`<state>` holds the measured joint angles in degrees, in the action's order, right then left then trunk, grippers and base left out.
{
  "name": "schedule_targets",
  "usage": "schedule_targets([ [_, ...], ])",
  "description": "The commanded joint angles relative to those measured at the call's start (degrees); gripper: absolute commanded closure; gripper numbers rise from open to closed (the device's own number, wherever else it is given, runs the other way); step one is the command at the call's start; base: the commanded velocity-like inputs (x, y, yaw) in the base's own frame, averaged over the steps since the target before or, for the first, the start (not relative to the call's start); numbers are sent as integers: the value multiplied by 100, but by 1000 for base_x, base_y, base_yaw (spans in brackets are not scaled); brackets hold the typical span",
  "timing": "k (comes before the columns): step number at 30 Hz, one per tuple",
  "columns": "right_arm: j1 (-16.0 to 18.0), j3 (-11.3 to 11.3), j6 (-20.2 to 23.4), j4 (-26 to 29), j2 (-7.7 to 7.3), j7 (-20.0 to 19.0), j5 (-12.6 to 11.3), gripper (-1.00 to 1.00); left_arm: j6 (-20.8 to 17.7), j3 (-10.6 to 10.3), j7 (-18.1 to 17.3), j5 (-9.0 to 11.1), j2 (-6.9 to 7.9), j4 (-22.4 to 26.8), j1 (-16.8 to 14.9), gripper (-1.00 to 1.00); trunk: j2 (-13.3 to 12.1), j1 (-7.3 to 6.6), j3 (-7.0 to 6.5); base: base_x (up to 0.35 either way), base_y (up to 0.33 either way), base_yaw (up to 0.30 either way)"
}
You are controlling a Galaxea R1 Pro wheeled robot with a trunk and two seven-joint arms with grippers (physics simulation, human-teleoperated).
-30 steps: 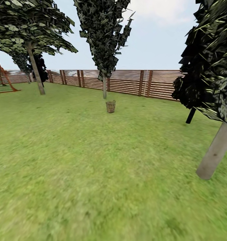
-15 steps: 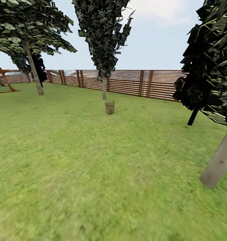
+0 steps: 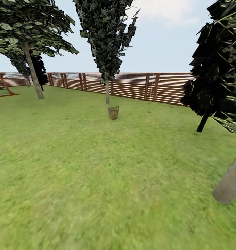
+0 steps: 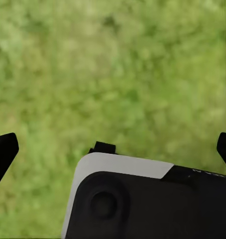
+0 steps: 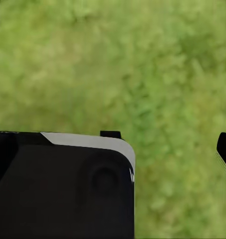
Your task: Take the three Easter eggs out of the wicker basket on the lawn in the garden, then place them on the lawn next to a single tree (choose any tree) so that all three eggs are next to the same tree and none are left in the basket.
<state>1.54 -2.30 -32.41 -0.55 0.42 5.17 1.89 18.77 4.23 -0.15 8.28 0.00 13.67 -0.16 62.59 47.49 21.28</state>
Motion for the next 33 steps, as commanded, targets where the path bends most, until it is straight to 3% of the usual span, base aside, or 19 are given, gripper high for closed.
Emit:
schedule_targets([
  [1,4,-25,-11,-6,2,47,22,-100,13,-1,-2,37,0,1,-2,-100,3,3,6,322,-24,0],
  [33,4,-25,-11,-6,2,45,22,-100,13,-2,-2,35,-6,-4,-2,-100,3,3,6,331,-1,0],
])
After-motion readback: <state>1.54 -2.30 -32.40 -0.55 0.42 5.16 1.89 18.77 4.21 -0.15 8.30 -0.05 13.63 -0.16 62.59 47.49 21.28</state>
